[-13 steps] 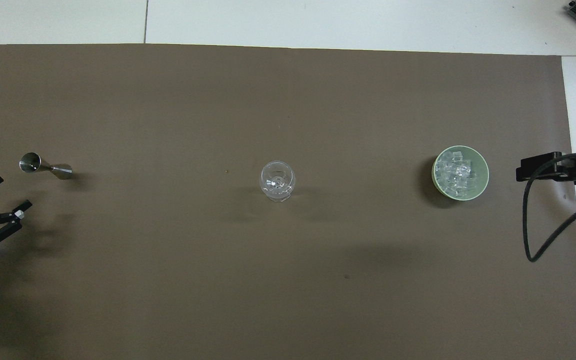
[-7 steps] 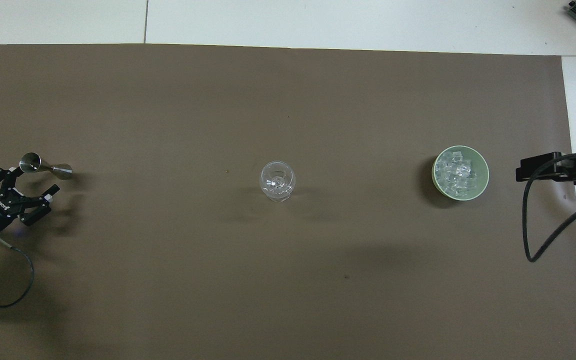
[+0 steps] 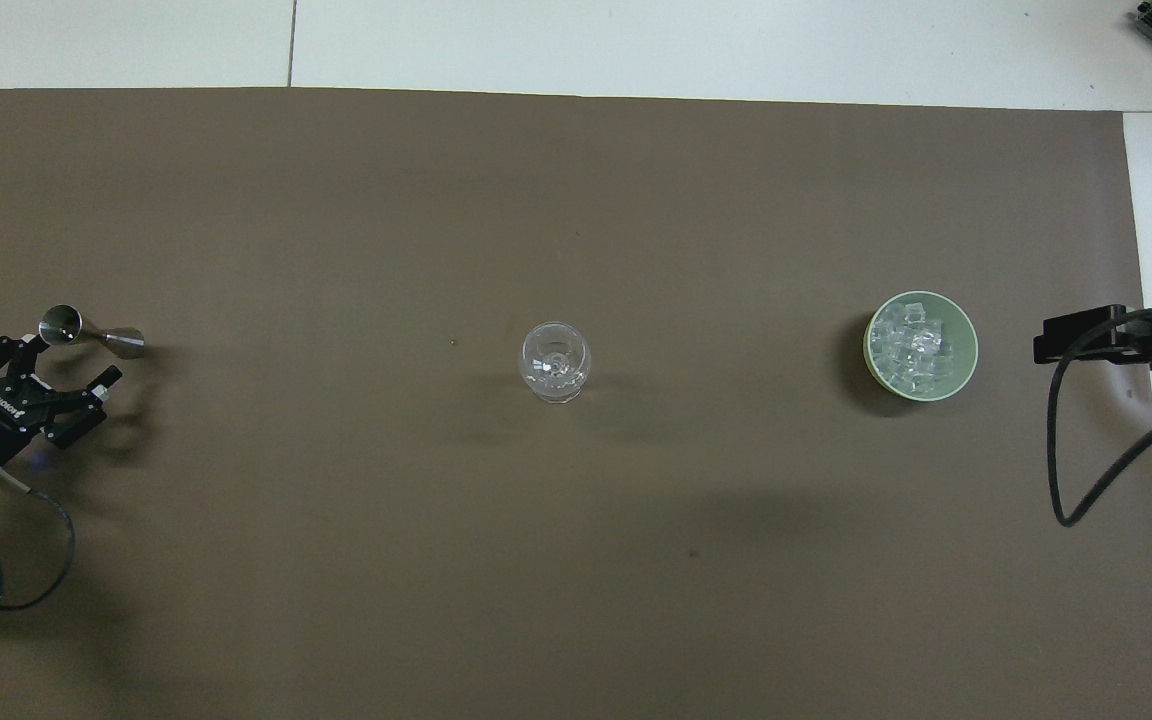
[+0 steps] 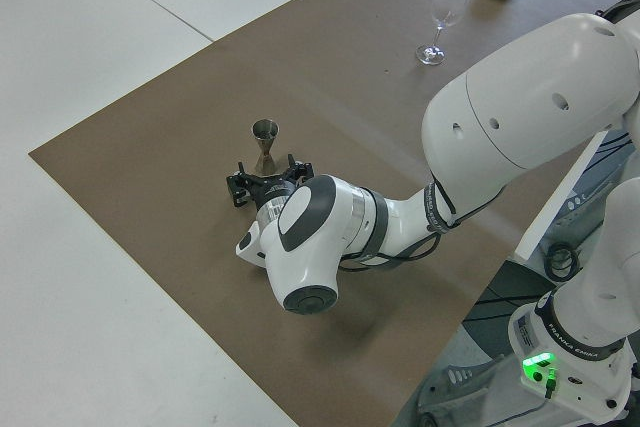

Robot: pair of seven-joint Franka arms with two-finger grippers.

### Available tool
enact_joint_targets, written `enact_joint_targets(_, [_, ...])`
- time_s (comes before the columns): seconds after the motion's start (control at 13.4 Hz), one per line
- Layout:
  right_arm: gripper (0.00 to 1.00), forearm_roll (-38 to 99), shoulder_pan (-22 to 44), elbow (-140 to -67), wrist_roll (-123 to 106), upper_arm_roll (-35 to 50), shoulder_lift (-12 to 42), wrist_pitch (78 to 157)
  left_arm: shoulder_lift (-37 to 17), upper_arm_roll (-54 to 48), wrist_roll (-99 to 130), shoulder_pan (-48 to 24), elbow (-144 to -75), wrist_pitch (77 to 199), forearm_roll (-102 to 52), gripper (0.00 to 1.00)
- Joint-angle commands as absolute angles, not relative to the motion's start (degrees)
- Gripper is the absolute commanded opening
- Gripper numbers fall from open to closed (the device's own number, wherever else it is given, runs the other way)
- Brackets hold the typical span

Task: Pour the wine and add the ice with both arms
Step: 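Reach the left gripper to the metal jigger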

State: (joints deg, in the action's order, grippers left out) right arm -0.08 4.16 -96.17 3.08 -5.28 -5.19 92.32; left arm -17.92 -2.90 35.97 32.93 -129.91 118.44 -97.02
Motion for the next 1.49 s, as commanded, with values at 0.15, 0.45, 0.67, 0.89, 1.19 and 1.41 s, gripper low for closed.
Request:
enact_joint_targets(0.15, [1.00, 1.14, 3.78, -97.91, 1.67, -5.19, -6.68, 92.72, -19.07, -2.55, 34.98, 32.43, -129.55, 116.55, -100.10, 1.00])
enact_joint_targets(0.45, [1.00, 1.14, 3.78, -97.91, 1.67, -5.19, -6.68, 92.72, -19.07, -2.55, 34.89, 32.52, -129.81, 115.93, -100.99, 1.00])
enact_joint_targets(0.67, [1.00, 1.14, 3.78, -97.82, 1.93, -5.19, -6.68, 92.28, -19.07, -2.55, 33.84, 32.34, -129.90, 115.66, -101.07, 1.00])
enact_joint_targets(0.89, [1.00, 1.14, 3.78, -97.82, 2.02, -5.19, -6.59, 94.30, -19.07, -2.55, 33.84, 32.34, -129.99, 115.66, -101.16, 1.00])
enact_joint_targets(1.19, [1.00, 1.14, 3.78, -97.82, 1.85, -5.10, -6.59, 93.44, -19.07, -2.64, 33.84, 32.26, -130.08, 115.75, -101.95, 0.95])
enact_joint_targets(1.41, [1.00, 1.14, 3.78, -97.82, 1.85, -5.10, -6.59, 93.34, -18.99, -2.64, 33.84, 32.17, -130.25, 115.75, -103.01, 0.88])
